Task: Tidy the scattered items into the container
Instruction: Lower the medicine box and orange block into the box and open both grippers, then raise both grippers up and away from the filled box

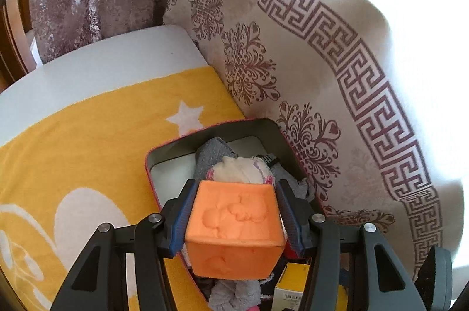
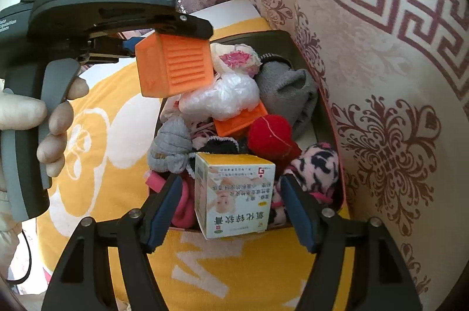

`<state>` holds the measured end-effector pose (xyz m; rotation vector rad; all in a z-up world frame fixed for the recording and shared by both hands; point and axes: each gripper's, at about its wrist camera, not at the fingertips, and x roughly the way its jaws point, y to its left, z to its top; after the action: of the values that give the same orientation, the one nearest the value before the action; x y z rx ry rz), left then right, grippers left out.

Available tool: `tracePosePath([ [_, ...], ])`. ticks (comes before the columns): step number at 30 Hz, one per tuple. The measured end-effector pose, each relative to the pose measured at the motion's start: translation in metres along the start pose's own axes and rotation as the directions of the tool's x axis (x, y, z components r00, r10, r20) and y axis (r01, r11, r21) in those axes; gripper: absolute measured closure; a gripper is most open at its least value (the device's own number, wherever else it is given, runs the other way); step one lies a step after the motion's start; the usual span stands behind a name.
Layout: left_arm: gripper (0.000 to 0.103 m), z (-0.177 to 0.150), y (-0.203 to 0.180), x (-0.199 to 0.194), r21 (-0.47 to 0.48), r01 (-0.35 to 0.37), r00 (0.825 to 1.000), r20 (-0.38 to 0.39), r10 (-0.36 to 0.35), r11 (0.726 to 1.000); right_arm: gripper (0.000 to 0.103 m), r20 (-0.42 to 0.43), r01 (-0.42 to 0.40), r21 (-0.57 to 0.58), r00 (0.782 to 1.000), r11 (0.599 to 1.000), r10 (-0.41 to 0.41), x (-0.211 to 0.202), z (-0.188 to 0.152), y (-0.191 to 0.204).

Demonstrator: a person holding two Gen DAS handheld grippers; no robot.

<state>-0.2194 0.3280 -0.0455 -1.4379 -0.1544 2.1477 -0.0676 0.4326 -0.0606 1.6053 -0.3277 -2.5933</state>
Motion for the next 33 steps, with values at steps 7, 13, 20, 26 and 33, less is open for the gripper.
tracePosePath([
  [7,0.046,0.002,0.001,-0.018,0.001,0.007,0.999,0.039,-0.007,1.000,0.029,0.036,0.007,0.007,0.999,1.000,-0.007,-0.017,-0.003,0.003],
  [13,0.046,0.001,0.009,-0.027,-0.018,0.006,0.999,0.050,-0.005,1.000,0.029,0.060,0.003,-0.003,0.998,1.000,-0.003,-0.022,-0.001,0.010],
  [20,0.046,-0.002,0.021,-0.040,-0.044,0.012,0.998,0.065,-0.009,0.999,0.029,0.064,-0.001,-0.011,0.998,1.000,0.001,-0.023,-0.002,0.017],
  [26,0.046,-0.006,0.013,-0.057,-0.001,-0.029,0.994,0.106,0.029,1.000,0.029,0.059,0.001,-0.003,0.998,1.000,-0.001,-0.023,-0.002,0.018],
  [33,0.020,-0.020,-0.002,-0.082,0.030,-0.057,0.981,0.185,0.051,0.998,0.027,0.074,0.013,-0.001,0.997,1.000,-0.013,-0.030,-0.006,0.016],
])
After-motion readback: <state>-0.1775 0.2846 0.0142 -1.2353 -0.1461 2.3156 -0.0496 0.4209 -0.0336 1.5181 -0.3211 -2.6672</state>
